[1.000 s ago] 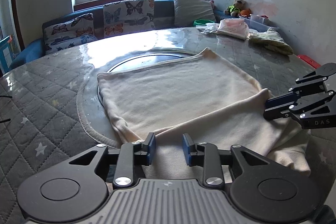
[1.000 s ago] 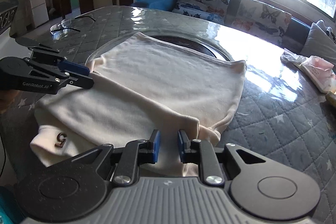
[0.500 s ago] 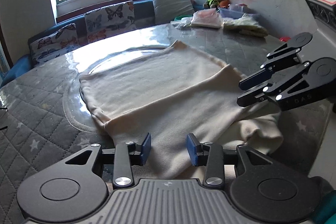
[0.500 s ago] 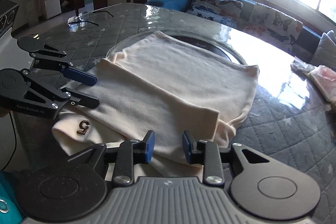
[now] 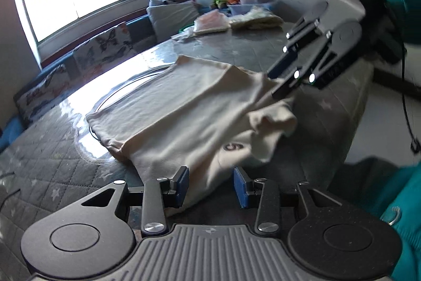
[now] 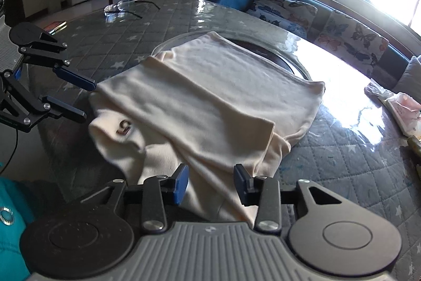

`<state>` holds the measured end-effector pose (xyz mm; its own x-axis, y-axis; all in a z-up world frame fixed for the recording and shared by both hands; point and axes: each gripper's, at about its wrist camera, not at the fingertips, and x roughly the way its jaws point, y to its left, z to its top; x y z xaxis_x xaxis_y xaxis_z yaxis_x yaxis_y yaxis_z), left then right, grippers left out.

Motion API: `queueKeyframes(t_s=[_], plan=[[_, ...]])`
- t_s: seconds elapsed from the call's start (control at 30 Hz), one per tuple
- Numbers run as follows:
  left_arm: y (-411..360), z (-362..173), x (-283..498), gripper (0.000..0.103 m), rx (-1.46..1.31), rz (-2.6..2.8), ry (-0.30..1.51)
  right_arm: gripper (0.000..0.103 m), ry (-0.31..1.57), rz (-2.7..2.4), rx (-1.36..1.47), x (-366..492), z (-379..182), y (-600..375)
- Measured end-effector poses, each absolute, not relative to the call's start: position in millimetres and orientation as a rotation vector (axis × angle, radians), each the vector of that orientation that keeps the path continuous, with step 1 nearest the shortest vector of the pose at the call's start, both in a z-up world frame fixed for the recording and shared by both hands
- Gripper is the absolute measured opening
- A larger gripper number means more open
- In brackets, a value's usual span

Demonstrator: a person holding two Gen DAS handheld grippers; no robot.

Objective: Fold clothes

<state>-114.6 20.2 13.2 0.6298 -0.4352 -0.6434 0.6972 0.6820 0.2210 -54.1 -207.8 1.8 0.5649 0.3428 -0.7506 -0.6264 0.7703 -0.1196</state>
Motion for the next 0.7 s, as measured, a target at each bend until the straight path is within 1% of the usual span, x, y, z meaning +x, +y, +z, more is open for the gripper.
queueKeyframes(t_s=[0.03, 0.13, 0.2, 0.27, 0.33, 0.4, 0.43, 0.47, 0.5, 0.6, 0.63, 0.7], plan=[[18, 12, -116, 0.041, 0.497, -0.684, 0.586, 0.042, 0.782, 0.589, -0.403, -56, 2, -209], [8, 6, -120, 0.044, 0.546, -0.702, 0.554, 0.042, 0.784, 0.592, -0.415, -61, 1, -210], [2, 1, -120, 0.044, 0.571, -0.705, 0.541, 0.043, 0.782, 0.593, -0.426, -64, 1, -211], [-2, -3, -118, 0.044, 0.583, -0.703, 0.534, 0.047, 0.779, 0.595, -0.438, -67, 1, -212], [-4, -6, -117, 0.043, 0.592, -0.698, 0.526, 0.049, 0.775, 0.596, -0.450, -69, 1, -212], [-5, -7, -117, 0.028, 0.587, -0.702, 0.515, 0.050, 0.773, 0.598, -0.462, -71, 1, -213], [-4, -6, -117, 0.026, 0.582, -0.701, 0.509, 0.051, 0.773, 0.599, -0.470, -72, 0, -213], [-4, -5, -117, 0.020, 0.577, -0.700, 0.503, 0.052, 0.772, 0.601, -0.478, -73, -1, -213], [-3, -3, -117, 0.016, 0.565, -0.698, 0.500, 0.053, 0.771, 0.604, -0.486, -74, -2, -214], [2, 5, -110, 0.012, 0.501, -0.683, 0.505, 0.055, 0.768, 0.619, -0.508, -77, -4, -213], [3, 8, -106, 0.012, 0.481, -0.679, 0.509, 0.056, 0.766, 0.624, -0.520, -78, -5, -213], [6, 14, -98, 0.012, 0.442, -0.672, 0.515, 0.057, 0.749, 0.638, -0.543, -81, -7, -211]])
